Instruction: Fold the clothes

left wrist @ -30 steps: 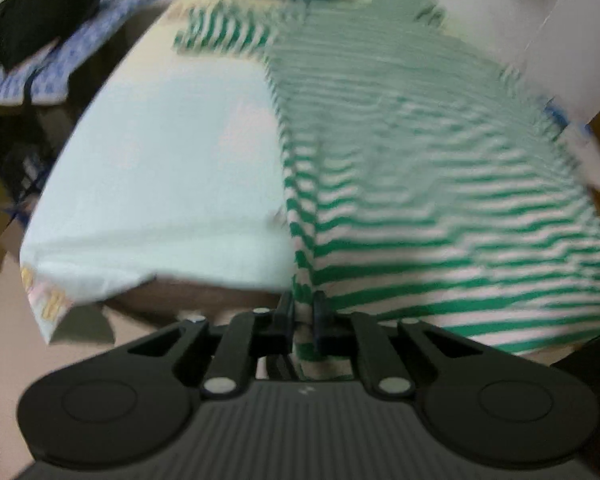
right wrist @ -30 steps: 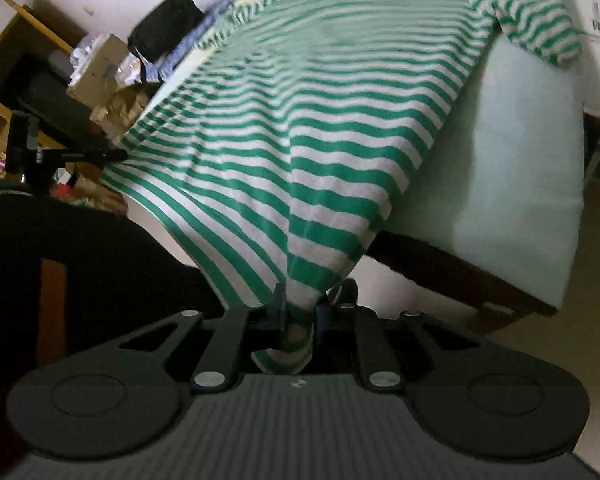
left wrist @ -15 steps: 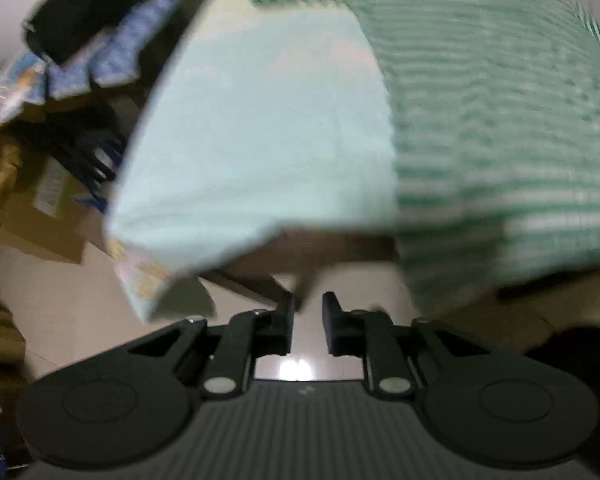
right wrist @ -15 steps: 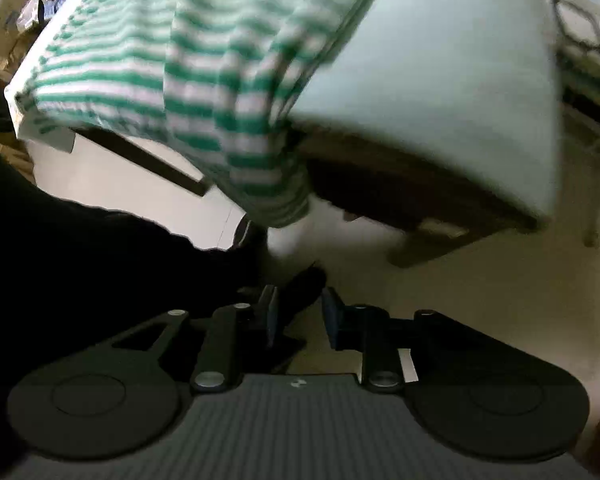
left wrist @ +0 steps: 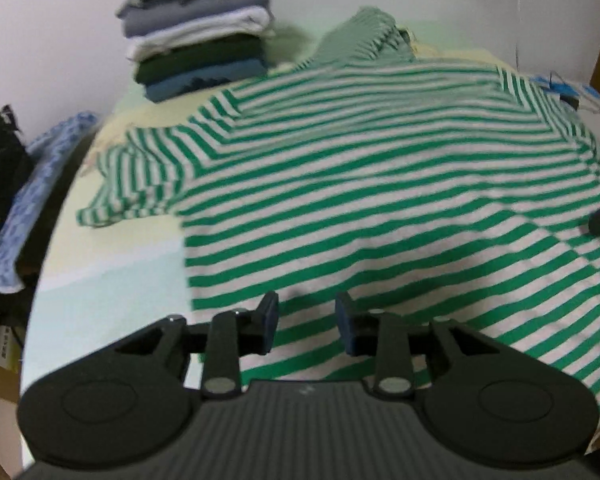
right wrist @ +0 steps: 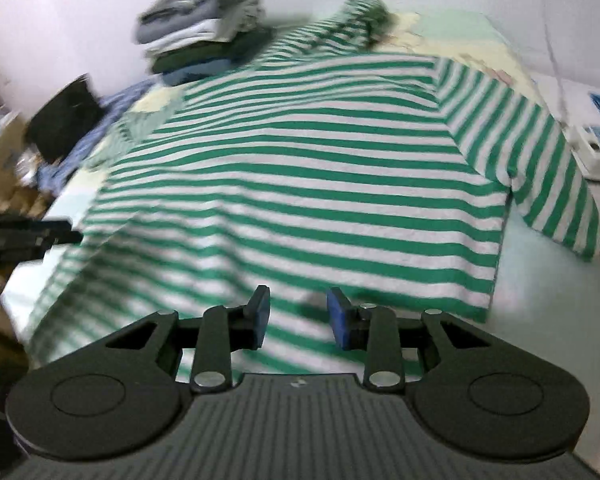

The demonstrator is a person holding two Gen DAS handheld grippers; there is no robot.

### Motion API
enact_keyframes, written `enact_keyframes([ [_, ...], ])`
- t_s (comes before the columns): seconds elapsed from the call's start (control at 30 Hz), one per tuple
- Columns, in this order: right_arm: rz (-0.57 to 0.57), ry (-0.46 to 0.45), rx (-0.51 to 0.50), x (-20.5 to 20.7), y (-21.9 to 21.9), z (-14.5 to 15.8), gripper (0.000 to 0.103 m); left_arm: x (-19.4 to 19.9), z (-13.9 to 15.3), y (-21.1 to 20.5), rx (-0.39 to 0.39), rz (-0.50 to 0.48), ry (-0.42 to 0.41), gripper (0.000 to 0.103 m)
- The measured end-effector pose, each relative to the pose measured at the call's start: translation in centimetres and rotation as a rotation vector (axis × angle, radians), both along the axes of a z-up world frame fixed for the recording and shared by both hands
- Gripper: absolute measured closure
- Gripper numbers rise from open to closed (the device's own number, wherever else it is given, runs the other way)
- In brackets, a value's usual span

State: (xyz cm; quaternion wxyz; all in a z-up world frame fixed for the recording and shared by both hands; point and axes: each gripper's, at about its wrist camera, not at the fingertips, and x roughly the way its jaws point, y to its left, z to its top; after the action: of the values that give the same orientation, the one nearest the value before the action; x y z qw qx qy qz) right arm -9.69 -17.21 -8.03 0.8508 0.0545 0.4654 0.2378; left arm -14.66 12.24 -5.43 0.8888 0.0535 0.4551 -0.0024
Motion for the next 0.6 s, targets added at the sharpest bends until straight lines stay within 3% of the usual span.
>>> enact_keyframes([
  [0.1, -0.059, 0.01, 0.007, 1.0, -1.0, -0.7, 0.072, 0.4, -1.3, 1.0, 0.008, -0.019, 0.033, 0.063],
  [0.17, -0.096, 0.019, -0.016, 1.5, -2.0, -0.5, 0.072, 0.3, -1.6, 2.1, 0.015, -0.033, 0.039, 0.048],
  [0.3, -0.144, 0.062, -0.086, 2.7, -3.2, 0.0, 0.079, 0.8, -1.0, 4.6, 0.049, -0.067, 0.059, 0.051],
  [0.37, -0.188, 0.034, -0.116, 3.4, -2.7, 1.1, 0.069, 2.5, -0.2, 5.4, 0.061, -0.091, 0.029, 0.054],
  [0.47, -0.2, -0.029, -0.117, 5.5, -1.0, 2.4, 0.065, 6.5, 1.0, 5.5, 0.063, -0.135, -0.034, 0.05],
  [0.57, -0.221, -0.029, -0.179, 8.3, 0.9, 2.0, 0.046, 10.7, 0.3, 5.0, 0.041, -0.165, -0.034, 0.045],
  [0.6, -0.217, -0.037, -0.217, 9.0, 1.2, 1.7, 0.046, 11.7, -0.3, 4.8, 0.052, -0.164, -0.017, 0.045],
])
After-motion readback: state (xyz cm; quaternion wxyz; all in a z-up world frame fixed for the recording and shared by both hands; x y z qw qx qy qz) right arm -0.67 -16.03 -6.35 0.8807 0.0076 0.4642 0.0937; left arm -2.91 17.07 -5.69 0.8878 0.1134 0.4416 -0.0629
